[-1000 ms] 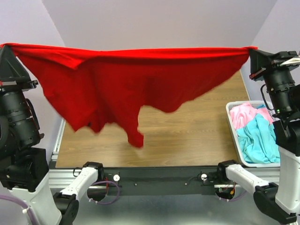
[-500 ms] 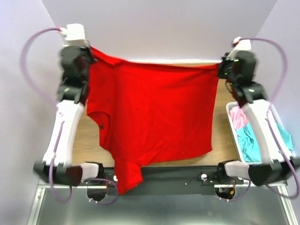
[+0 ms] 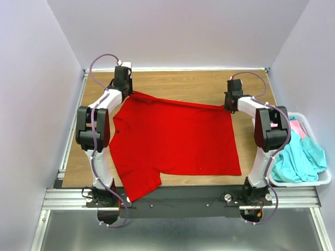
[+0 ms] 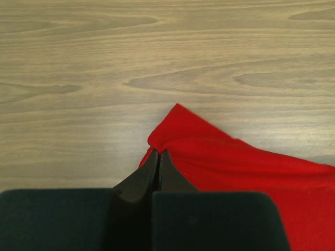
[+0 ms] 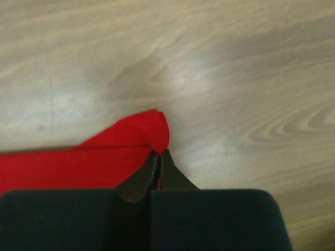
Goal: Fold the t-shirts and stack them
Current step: Flatten the tshirt out, then fold the tshirt
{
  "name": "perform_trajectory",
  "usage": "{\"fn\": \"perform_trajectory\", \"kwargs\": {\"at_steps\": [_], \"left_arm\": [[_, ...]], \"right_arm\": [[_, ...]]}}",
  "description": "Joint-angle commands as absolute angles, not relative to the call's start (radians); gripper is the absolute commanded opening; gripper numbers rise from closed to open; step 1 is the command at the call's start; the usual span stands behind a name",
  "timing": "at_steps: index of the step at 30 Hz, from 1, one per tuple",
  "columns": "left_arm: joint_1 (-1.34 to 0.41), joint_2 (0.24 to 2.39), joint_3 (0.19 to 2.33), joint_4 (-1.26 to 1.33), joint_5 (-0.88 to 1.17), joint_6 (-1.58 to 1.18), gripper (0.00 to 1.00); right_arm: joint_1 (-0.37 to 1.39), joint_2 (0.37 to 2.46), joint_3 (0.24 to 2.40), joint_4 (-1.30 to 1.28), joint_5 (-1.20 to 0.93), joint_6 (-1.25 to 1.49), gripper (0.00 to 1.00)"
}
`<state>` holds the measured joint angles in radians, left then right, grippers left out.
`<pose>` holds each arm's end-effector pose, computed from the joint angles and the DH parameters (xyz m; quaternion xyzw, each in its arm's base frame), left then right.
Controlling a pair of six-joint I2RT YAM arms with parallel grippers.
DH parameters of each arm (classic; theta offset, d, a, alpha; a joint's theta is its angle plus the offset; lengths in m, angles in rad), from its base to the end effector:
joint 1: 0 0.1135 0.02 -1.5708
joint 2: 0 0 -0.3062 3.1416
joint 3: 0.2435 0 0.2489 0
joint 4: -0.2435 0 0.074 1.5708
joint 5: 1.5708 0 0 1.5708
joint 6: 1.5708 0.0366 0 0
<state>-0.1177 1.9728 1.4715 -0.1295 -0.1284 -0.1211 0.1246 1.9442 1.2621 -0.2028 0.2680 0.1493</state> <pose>0.4669 -0.0505 0.2668 -0.0306 0.8897 0.0030 0.4555 0.4242 0.0434 0.2083 0.0565 0.9327 -0.0791 0.3473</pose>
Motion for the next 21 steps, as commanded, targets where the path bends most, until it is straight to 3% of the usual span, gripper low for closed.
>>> {"fn": "perform_trajectory", "kwargs": {"at_steps": [1,7,21], "left_arm": [[-0.110,2.009,1.561,-0.107,-0.087,-0.149,0.00],[-0.110,2.023,1.597,-0.187,-0.089,-0.173,0.00],[-0.110,1.809,1.411,-0.253,-0.101,-0.304,0.00]], "right_arm": [[0.092,2.003,1.354,-0.126,0.255,0.137,0.01],[0.074,2.051,1.390,-0.126,0.219,0.137,0.01],[0.075,1.918,1.296,-0.129,0.203,0.153,0.01]]}}
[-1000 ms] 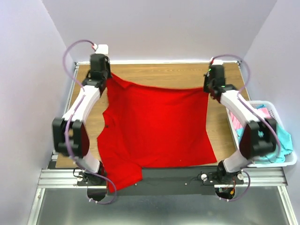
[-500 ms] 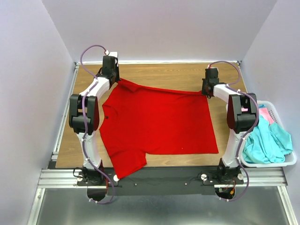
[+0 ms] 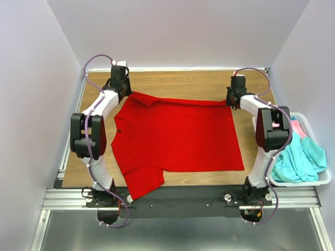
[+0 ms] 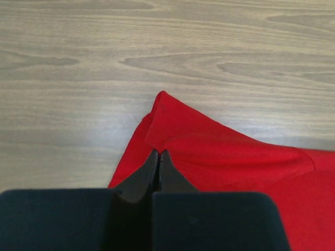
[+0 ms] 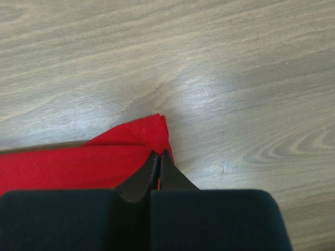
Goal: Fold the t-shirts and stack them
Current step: Fold the tshirt
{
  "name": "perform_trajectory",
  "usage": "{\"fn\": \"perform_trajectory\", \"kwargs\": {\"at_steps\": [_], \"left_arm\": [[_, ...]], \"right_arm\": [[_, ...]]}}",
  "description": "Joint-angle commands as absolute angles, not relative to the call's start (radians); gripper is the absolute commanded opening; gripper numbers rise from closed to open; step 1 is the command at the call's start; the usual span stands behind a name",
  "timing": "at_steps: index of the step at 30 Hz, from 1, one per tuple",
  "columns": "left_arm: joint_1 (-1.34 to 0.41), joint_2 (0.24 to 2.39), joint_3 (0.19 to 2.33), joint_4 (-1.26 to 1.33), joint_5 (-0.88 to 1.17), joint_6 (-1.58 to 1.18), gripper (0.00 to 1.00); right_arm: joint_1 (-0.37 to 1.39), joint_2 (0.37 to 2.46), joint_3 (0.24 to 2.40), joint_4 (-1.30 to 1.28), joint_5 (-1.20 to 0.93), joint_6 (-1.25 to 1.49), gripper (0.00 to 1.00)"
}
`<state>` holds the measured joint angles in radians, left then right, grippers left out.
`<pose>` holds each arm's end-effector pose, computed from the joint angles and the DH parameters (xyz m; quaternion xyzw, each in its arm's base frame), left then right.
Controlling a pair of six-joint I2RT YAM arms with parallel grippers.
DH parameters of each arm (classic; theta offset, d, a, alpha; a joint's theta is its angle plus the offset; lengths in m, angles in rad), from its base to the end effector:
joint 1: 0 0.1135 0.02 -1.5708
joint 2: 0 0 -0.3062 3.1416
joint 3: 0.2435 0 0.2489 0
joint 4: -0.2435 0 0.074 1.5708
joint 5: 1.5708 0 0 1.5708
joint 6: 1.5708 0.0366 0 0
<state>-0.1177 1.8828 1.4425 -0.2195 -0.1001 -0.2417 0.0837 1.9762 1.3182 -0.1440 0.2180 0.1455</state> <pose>0.4427 -0.0487 0.2886 -0.0775 0.8938 -0.0343 0.4403 0.4440 0.0293 0.2158 0.0693 0.9198 -0.0576 0.3819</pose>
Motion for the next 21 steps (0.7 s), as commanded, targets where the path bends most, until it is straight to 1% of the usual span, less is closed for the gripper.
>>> {"fn": "perform_trajectory", "kwargs": {"at_steps": [1,9,16,21], "left_arm": [[-0.110,1.790,1.398,-0.273,-0.098,-0.320,0.00],[-0.110,1.665,1.292,-0.365,-0.143,-0.411,0.00],[-0.110,1.490,1.145,-0.377,-0.144,-0.451,0.00],[-0.110,1.428,1.079,-0.388,-0.130,-0.462,0.00]], "right_arm": [[0.074,1.901,1.286,-0.132,0.202,0.156,0.01],[0.075,1.812,1.212,-0.173,0.213,0.195,0.02],[0.077,1.737,1.135,-0.187,0.207,0.225,0.02],[0.075,1.707,1.086,-0.199,0.218,0.258,0.02]]}}
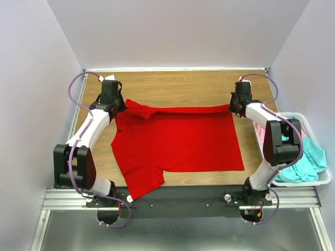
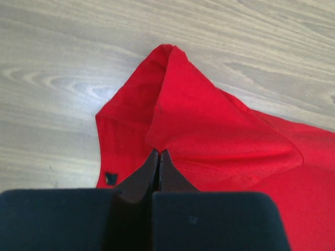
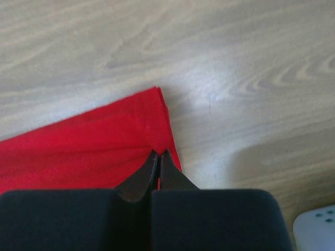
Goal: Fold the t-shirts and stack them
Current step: Fold the tshirt
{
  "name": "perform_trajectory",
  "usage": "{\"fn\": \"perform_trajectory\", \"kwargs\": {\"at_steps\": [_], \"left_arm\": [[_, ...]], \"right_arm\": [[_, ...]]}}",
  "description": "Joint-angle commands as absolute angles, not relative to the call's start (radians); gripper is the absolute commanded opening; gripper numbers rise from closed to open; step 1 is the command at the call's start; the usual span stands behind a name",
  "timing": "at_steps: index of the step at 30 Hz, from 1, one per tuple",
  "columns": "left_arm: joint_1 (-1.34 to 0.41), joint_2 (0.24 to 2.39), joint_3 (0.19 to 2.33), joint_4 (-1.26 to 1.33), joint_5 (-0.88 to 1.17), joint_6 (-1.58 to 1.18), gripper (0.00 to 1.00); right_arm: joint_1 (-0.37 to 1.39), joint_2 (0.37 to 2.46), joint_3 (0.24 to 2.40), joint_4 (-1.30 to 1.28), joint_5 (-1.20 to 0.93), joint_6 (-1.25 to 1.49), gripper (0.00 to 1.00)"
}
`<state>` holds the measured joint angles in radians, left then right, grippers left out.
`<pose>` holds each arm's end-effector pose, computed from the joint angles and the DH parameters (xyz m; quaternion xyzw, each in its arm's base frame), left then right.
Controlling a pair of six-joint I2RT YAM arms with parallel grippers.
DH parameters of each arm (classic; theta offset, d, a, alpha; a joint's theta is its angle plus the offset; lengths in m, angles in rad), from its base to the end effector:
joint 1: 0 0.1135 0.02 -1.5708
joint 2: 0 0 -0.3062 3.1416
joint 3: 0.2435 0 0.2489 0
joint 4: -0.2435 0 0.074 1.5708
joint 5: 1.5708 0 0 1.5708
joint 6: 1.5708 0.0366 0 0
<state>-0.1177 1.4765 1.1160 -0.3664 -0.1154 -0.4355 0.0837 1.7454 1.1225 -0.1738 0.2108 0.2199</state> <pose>0.3191 -0.0335 0.3159 -0.1674 0.8956 -0.0610 0.4077 0.3804 0.0242 0.2444 0.1023 0.9160 -0.0395 0.3858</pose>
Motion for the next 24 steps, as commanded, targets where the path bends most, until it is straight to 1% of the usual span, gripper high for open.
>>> {"fn": "perform_trajectory", "kwargs": {"at_steps": [1,6,10,24], "left_arm": [[-0.110,1.421,1.056,-0.390,-0.126,-0.463,0.00],[-0.110,1.371,0.979,-0.370,-0.092,-0.485,0.00],[-0.110,1.365,0.925,-0.350,-0.060,-0.503,0.00],[-0.110,1.344,0.899,-0.373,-0.064,-0.500,0.00]], "right_arm": [[0.077,1.701,1.069,-0.207,0.225,0.271,0.02],[0.075,1.666,1.019,-0.232,0.224,0.305,0.02],[0.074,1.690,0.993,-0.241,0.216,0.325,0.02],[0.075,1.764,0.988,-0.285,0.207,0.354,0.02]]}}
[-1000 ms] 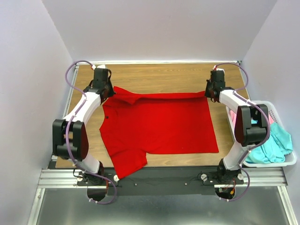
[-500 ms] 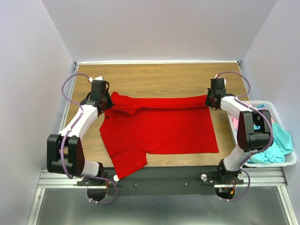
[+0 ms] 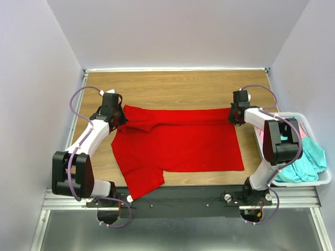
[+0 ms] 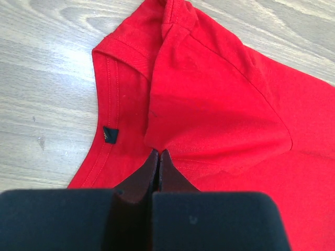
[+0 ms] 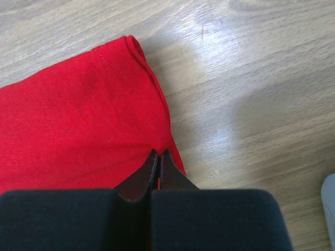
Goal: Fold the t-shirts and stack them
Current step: Fold the tshirt
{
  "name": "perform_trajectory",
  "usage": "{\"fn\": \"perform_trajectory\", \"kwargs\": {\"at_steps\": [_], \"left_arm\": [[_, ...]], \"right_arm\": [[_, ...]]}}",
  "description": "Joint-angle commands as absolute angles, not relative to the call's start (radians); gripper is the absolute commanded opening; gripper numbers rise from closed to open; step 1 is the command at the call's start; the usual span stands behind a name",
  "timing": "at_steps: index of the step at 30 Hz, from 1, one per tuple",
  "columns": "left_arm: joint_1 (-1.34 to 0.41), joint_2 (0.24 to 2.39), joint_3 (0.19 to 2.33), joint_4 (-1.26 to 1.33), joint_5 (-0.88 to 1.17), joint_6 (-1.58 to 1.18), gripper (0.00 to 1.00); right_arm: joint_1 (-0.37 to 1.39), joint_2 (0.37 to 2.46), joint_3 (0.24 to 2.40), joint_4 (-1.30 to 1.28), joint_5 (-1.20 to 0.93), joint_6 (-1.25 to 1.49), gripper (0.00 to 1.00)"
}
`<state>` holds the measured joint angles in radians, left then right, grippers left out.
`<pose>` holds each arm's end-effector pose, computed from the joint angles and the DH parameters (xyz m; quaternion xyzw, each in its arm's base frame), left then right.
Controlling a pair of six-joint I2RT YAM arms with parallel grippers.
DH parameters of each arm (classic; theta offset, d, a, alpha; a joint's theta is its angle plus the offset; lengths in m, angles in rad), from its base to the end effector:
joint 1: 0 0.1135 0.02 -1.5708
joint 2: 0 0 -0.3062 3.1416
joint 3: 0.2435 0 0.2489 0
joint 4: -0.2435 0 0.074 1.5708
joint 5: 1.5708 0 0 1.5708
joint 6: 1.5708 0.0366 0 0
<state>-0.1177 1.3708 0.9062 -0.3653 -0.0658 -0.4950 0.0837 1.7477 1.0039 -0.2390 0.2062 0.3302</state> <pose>0.2750 -0.0301 0.2775 -0.1864 0.9129 -0.0799 0.3542 0.3526 0.0221 0.2041 0.1466 0.9411 -0.0372 0.3023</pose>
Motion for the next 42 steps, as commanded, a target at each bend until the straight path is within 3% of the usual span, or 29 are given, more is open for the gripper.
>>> {"fn": "perform_trajectory", "kwargs": {"at_steps": [1,21,42], "left_arm": [[-0.110,1.345,0.899,-0.373,-0.067,-0.502,0.00],[-0.126,1.213,0.879,-0.492,-0.015,-0.574,0.00],[-0.282,1.174,0.755,-0.482,-0.060,-0.735,0.00]], "right_arm": [[0.075,1.770,0.988,-0.290,0.209,0.354,0.02],[0.074,1.827,1.005,-0.324,0.192,0.357,0.02],[0.075,1.844,1.012,-0.339,0.187,0.354,0.03]]}}
